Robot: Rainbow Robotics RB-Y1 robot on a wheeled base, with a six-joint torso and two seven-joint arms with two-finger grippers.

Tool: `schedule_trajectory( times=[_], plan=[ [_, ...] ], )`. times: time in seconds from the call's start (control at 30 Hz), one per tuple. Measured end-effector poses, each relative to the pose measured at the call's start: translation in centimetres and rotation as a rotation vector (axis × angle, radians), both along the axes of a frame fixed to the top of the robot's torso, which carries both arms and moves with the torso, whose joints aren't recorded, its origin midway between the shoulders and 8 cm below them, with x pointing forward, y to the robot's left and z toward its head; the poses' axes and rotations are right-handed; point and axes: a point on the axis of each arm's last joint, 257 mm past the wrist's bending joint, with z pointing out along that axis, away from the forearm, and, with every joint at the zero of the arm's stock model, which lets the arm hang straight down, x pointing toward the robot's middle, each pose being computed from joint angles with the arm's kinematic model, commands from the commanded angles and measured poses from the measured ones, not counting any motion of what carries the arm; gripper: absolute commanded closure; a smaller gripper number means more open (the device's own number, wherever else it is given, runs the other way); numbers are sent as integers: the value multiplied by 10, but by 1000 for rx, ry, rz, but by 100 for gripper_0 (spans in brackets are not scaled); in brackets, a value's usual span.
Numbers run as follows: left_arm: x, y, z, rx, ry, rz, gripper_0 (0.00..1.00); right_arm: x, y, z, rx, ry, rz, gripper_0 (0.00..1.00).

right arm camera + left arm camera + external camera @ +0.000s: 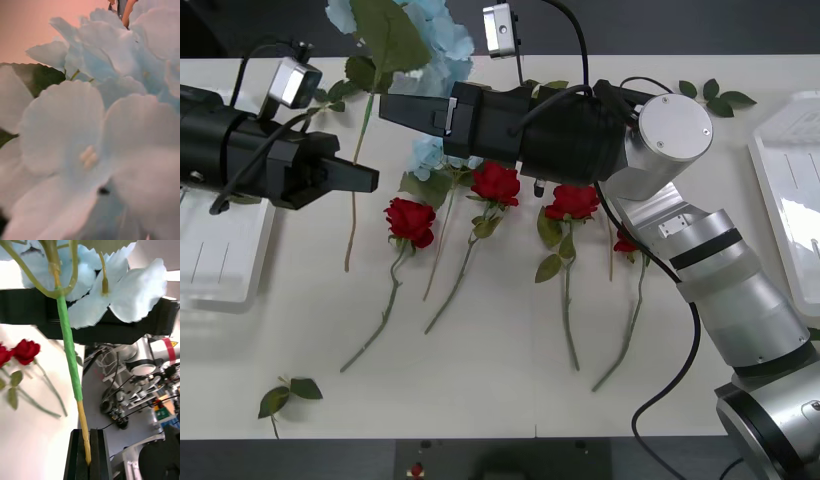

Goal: Put the red flowers into the right box and the blue flowers into the left box

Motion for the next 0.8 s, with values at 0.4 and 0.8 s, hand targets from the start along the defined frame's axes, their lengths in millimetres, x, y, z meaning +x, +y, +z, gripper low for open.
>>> schedule_trajectory(
  times=[0.4, 0.8],
  plan=[
    [40, 126, 14, 206, -33, 292, 100, -4, -23, -37, -159, -29, 34, 0],
    [80, 238, -17, 514, -71, 583, 100, 11, -146, -172, -772, 236, -53, 0]
  ],
)
